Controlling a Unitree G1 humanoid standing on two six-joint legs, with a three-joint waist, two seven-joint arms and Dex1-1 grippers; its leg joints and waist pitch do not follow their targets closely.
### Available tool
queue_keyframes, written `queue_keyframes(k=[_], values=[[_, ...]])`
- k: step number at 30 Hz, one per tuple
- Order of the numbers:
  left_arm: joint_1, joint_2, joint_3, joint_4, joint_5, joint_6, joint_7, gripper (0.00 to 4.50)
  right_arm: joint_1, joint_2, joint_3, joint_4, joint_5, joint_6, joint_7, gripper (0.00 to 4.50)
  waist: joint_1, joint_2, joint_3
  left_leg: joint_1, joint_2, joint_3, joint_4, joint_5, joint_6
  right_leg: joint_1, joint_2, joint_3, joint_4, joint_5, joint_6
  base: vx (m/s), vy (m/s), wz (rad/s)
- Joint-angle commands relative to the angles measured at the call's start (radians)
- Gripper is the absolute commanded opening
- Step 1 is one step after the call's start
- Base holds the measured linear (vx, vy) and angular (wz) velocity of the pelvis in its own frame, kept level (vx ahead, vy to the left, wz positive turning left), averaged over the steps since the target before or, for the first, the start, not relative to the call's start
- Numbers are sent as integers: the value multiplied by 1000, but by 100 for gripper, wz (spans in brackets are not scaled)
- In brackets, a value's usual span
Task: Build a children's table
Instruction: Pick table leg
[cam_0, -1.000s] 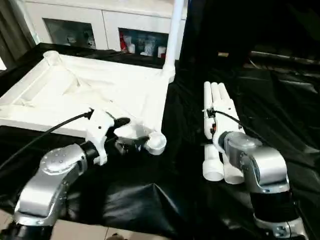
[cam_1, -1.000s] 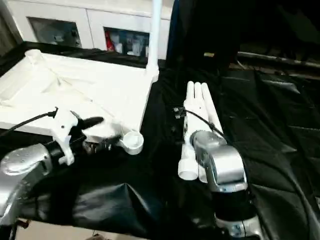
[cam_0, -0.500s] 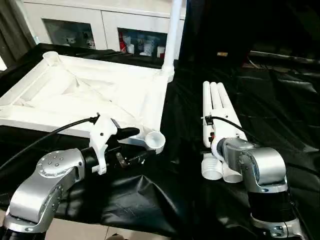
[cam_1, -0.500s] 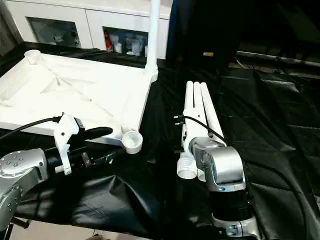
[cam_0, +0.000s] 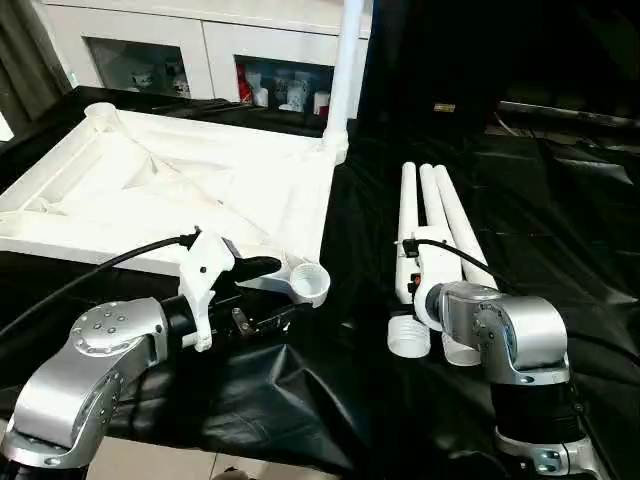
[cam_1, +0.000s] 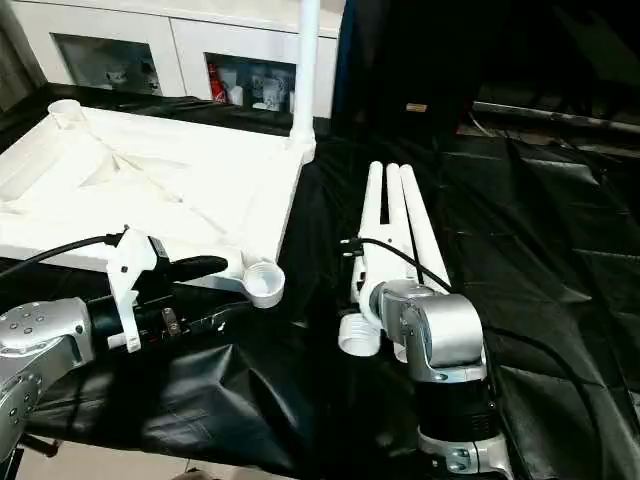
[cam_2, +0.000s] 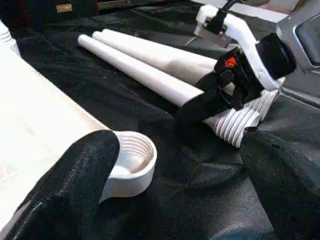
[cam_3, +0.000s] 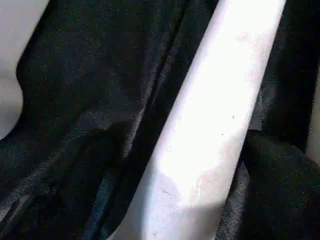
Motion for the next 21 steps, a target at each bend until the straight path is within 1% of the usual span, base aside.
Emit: queue_keyframes(k=[1, 3, 4, 6, 13, 16, 17, 18, 19, 21], values=[[-11, 7, -11, -16, -4, 6, 3, 450, -18, 1, -15, 28, 5, 16, 3, 444, 5, 18, -61, 1, 55, -14, -77, -72, -52, 54, -102, 65, -71, -128, -130, 0, 0, 0], [-15, 6, -12, -16, -4, 6, 4, 450, -25, 5, -19, 42, 5, 23, 4, 444, 4, 16, -61, 0, 54, -14, -77, -80, -54, 55, -103, 65, -73, -149, -129, 0, 0, 0], [-16, 6, -12, -16, -4, 6, 4, 450, -27, 6, -20, 46, 4, 23, 4, 444, 5, 17, -62, 0, 54, -13, -76, -77, -53, 55, -104, 66, -74, -150, -127, 0, 0, 0], [-17, 7, -12, -15, -4, 6, 4, 450, -32, 8, -21, 50, 7, 22, 4, 444, 7, 14, -62, 1, 55, -13, -77, -75, -50, 54, -103, 66, -74, -148, -123, 0, 0, 0], [-16, 17, -1, -23, -9, 6, 4, 450, -63, 24, -32, 68, 22, 20, 10, 444, 10, 13, -65, 0, 54, -12, -76, -59, -48, 55, -103, 65, -70, -129, -123, 0, 0, 0], [-20, 19, 3, -27, -13, 9, 4, 450, -72, 25, -39, 79, 22, 22, 9, 405, 12, 14, -67, 1, 54, -12, -76, -53, -49, 55, -103, 65, -68, -116, -126, 0, 0, 0], [-21, 19, 4, -26, -14, 9, 3, 450, -74, 26, -42, 82, 22, 23, 8, 399, 12, 13, -67, 0, 54, -11, -75, -51, -50, 56, -103, 65, -67, -111, -126, 0, 0, 0], [-22, 19, 4, -25, -14, 9, 3, 450, -74, 26, -43, 84, 22, 24, 7, 389, 14, 15, -67, 1, 54, -11, -76, -52, -50, 55, -102, 65, -68, -112, -124, 0, 0, 0], [-22, 19, 4, -25, -14, 9, 2, 450, -74, 25, -44, 86, 22, 25, 6, 389, 16, 14, -69, 1, 54, -11, -75, -49, -51, 56, -101, 65, -67, -108, -122, 0, 0, 0], [-27, 22, 2, -20, -14, 16, 5, 450, -76, 25, -50, 94, 19, 33, 0, 363, 19, 14, -71, 2, 54, -11, -74, -41, -52, 57, -101, 65, -65, -92, -123, 0, 0, 0]])
